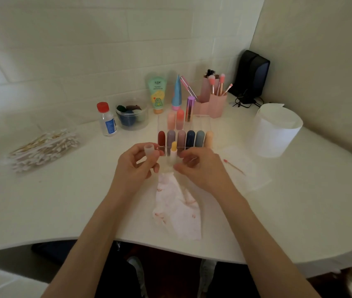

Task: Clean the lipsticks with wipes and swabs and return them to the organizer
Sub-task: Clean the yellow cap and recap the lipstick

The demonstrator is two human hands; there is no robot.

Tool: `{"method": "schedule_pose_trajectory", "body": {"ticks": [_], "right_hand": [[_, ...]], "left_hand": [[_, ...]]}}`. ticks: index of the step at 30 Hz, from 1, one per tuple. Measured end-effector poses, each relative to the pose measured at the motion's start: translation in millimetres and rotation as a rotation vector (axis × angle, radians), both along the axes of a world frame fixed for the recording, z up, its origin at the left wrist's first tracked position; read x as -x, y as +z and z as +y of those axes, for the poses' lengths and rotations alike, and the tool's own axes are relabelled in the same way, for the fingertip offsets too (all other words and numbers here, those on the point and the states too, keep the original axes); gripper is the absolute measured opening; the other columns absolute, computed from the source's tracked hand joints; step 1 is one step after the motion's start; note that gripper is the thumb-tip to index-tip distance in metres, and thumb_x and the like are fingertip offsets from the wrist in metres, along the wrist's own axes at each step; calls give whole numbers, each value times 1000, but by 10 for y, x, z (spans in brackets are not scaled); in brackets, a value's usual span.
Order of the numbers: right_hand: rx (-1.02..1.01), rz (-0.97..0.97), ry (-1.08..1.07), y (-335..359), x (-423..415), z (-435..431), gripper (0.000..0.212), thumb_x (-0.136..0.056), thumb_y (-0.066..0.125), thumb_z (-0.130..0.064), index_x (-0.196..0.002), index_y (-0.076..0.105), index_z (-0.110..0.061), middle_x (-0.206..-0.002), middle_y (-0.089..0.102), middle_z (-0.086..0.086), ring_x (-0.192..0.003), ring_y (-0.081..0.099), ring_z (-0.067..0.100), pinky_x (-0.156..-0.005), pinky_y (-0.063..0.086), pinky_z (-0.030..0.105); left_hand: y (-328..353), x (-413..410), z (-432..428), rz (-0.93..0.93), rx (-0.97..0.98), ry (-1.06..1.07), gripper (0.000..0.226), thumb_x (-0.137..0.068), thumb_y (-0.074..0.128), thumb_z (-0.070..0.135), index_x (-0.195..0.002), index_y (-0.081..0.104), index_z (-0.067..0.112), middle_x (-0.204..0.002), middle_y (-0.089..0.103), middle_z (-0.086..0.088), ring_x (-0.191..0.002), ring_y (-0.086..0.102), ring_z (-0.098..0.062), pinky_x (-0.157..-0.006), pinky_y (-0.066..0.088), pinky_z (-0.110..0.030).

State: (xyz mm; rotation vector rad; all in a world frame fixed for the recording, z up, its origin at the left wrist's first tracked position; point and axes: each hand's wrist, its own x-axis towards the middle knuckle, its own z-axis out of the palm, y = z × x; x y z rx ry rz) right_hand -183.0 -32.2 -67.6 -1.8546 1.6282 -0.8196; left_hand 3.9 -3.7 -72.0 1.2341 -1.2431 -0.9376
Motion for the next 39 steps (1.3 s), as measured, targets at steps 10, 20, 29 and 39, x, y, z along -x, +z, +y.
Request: {"method": "schedule_pose_trajectory", "body": {"ticks": [10,20,29,39], "right_hand": [[65,-129,10,-87,-230,42,28,-88,78,-37,-111,71,-22,-100,74,-11,-88,68,5,-89,59,29],[141,-201,179,-47,-225,173,31,-94,70,-41,-120,73,-27,-102,75,-16,-85,68,2,-74,54,13],[132,-196,240,-56,-232,181,26,-93,73,-32,-119,75,-26,-100,74,-14,-85,64,4,-75,48,16],[196,-276,205,-82,-281,200,34,-86,80,-41,-113,65,-25,-98,69,-16,-84,64,8,-70,51,16]], "left_hand": [[-56,34,22,44,-2,-17,6,-100,61,12,-105,60,10,-75,56,6,-57,51,-7,-52,42,-17],[10,57,119,18,101,-87,15,-96,65,12,-107,74,15,-70,69,15,-58,60,-2,-57,45,-10],[20,4,124,111,49,-27,22,-91,69,27,-108,78,16,-60,58,5,-53,40,-9,-50,37,-18],[74,33,157,191,62,3,15,-77,77,27,-88,77,17,-77,75,1,-54,52,-6,-52,42,-15]]}}
